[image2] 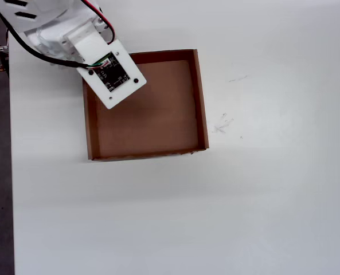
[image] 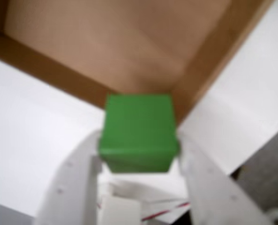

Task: Grasp a green cube and put it in a box.

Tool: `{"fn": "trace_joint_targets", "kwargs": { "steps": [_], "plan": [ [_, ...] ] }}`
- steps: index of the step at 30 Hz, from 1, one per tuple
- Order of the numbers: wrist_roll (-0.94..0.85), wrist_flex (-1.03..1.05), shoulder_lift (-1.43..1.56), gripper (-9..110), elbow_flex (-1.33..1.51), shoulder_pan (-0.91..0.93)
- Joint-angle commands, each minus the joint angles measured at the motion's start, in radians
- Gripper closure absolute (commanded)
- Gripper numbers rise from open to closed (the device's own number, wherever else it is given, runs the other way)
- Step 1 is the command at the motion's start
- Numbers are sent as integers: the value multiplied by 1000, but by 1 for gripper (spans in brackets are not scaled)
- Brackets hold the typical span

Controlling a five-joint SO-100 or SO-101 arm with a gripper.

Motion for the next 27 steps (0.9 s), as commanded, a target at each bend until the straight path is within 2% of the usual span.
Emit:
{"fn": "trace_joint_targets", "kwargs": {
  "steps": [1,7,27],
  "plan": [
    [3,-38,38,87,35,-15],
    [3,-144,-28,87,72,-8],
    [3,-215,-374,87,-164,25]
  ]
}}
